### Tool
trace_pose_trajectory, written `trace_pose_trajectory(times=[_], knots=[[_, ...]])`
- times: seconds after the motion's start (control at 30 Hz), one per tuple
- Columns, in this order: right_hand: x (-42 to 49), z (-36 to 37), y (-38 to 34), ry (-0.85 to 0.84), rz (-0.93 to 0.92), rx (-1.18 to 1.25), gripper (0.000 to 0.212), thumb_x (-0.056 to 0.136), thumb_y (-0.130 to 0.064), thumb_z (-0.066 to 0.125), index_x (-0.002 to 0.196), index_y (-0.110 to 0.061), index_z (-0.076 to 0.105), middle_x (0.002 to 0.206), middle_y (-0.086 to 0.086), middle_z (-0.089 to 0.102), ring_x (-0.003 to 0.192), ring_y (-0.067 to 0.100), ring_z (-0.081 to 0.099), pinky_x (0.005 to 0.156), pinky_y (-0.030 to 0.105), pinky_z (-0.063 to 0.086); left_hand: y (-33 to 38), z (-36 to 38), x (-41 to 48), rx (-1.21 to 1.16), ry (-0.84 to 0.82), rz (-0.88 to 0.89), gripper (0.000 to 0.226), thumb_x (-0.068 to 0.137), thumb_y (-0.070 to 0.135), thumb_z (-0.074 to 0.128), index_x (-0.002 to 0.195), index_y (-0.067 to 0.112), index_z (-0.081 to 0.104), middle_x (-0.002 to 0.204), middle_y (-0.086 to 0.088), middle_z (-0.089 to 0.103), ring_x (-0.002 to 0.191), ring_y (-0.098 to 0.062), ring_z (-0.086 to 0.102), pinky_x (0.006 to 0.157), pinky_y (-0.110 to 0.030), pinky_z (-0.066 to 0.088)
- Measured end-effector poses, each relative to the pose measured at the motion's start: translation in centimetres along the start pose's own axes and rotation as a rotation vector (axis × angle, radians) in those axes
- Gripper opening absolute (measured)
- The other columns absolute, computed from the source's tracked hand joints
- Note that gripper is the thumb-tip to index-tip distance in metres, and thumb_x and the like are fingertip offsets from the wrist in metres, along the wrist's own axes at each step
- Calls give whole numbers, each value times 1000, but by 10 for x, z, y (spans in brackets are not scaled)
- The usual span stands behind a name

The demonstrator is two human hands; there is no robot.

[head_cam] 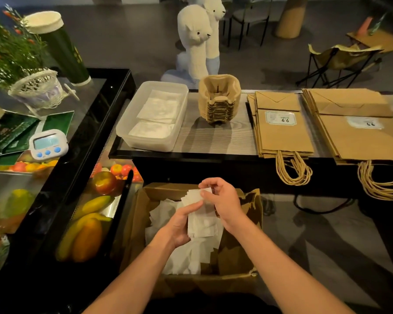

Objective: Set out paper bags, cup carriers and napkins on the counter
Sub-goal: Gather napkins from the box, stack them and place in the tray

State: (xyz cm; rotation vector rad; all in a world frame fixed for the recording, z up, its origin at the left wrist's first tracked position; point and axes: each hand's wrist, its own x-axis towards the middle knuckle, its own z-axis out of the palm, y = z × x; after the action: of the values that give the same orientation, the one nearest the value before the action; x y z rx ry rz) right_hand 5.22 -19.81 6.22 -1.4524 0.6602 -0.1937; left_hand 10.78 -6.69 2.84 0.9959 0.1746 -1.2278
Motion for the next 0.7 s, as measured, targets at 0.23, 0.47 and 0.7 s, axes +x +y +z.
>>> trace_pose_trajectory(times=[0.23, 0.47, 0.7], knots=[[0, -1, -2, 55, -127, -211, 29, 99, -17, 62, 119, -38, 59, 129, -21, 50, 118, -3, 47, 89, 11, 39, 10, 16, -2, 38, 107, 4, 25, 90, 4, 58, 99, 10, 80, 104, -20, 73, 105, -42, 65, 110, -65, 39], [-8, -9, -2, -2, 12, -123, 50, 93, -47, 67, 134, -37, 41, 129, -13, 55, 118, 5, 55, 88, 22, 51, 37, 36, 1, -50, 136, 194, 49, 86, 9, 51, 132, 13, 64, 112, -17, 73, 105, -37, 66, 110, -64, 39], [-2, -15, -37, -68, 44, 75, 47, 92, -42, 71, 133, -33, 49, 121, -9, 64, 108, 8, 64, 80, 23, 56, 72, 75, -8, 35, -49, 407, 46, 87, 10, 45, 121, 22, 74, 129, -16, 69, 110, -30, 68, 93, -51, 54]])
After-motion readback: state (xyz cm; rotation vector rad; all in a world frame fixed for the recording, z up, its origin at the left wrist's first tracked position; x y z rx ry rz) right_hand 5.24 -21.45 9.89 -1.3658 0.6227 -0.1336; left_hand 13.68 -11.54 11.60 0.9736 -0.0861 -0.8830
